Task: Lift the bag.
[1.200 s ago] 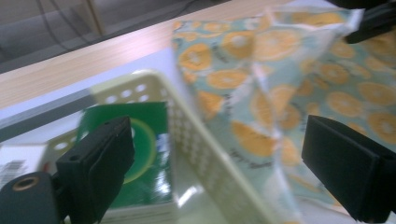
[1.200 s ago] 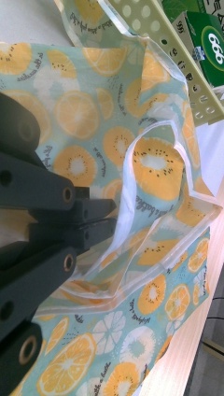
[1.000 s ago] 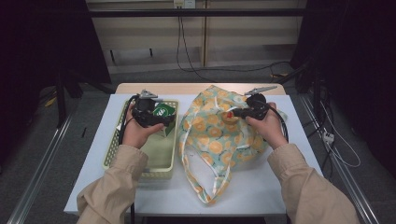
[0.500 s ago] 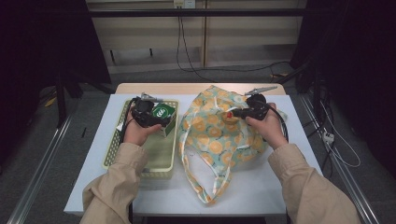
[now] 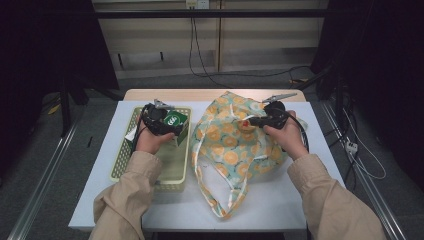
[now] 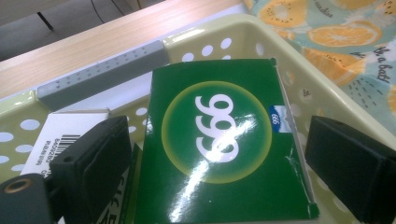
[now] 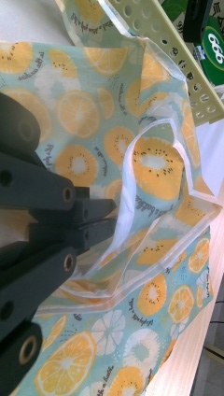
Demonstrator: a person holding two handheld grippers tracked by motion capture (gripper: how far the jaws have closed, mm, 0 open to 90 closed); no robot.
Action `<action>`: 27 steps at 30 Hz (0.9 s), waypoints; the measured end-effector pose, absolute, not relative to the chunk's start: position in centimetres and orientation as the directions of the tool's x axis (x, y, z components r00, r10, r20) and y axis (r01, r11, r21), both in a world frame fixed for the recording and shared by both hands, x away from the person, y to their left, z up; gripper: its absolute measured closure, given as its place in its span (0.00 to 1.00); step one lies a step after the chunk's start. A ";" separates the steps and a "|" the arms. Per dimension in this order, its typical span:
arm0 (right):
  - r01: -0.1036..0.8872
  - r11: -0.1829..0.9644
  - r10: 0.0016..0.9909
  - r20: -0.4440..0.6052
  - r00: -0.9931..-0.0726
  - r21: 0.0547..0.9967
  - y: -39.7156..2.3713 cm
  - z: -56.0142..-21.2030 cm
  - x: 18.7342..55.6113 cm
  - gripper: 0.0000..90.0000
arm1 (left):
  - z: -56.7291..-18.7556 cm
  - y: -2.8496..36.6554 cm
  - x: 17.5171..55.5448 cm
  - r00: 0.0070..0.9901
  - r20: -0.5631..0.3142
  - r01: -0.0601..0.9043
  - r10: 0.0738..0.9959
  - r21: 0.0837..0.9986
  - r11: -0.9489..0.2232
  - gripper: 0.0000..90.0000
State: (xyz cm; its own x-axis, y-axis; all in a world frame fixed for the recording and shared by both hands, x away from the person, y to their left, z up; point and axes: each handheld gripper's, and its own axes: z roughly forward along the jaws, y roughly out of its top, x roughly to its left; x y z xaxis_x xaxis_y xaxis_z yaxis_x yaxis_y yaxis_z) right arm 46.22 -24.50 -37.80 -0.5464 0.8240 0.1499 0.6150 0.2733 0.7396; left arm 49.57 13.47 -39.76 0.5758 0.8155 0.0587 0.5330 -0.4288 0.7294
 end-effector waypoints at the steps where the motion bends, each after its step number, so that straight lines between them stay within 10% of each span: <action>1: 0.615 0.273 0.824 0.150 -0.546 0.740 -24.5 -37.8 46.2 1.00 | -39.8 13.4 49.6 0.579 0.067 0.528 0.812 0.728 -0.437 0.07; 27: 0.610 0.280 0.823 0.142 -0.551 0.741 -24.2 -37.7 46.1 1.00 | -41.0 13.0 49.5 0.569 0.034 0.597 0.822 0.671 -0.441 0.12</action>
